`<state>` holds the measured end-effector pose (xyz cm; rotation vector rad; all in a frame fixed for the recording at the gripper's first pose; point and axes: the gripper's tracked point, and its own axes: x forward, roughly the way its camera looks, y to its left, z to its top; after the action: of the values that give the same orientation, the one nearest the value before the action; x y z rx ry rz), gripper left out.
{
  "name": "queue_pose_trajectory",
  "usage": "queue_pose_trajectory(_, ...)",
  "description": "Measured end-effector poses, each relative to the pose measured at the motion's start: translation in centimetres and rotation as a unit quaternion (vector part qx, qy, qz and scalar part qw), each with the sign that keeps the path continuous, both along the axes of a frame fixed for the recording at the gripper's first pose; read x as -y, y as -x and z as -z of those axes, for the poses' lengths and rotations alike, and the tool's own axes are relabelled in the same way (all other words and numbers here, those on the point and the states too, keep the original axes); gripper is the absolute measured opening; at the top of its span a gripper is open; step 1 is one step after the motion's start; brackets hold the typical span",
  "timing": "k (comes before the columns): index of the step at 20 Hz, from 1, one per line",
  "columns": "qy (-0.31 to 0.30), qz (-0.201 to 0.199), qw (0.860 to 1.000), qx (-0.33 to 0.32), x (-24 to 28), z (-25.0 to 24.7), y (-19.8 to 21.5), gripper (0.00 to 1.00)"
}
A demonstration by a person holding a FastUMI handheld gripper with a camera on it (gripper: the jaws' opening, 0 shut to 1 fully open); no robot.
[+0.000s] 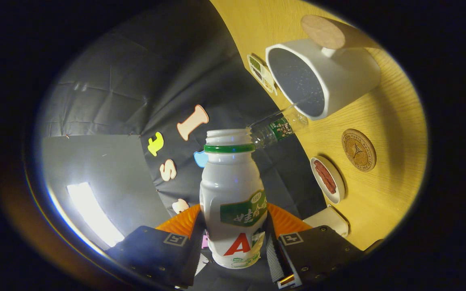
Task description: Take the bottle from table, then pour the juice into the cup, finally place the bottle on the coaster
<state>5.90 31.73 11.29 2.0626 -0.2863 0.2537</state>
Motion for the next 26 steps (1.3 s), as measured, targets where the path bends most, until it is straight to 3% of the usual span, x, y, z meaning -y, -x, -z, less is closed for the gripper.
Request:
queue_pose_trajectory(15,-0.109,0.037,0.993,-0.007,2.6,1.2,-0.5,0.68)
queue_pose_trajectory(26,-0.132,0.042,0.990,-0.008,3.2,1.4,-0.4,0.68)
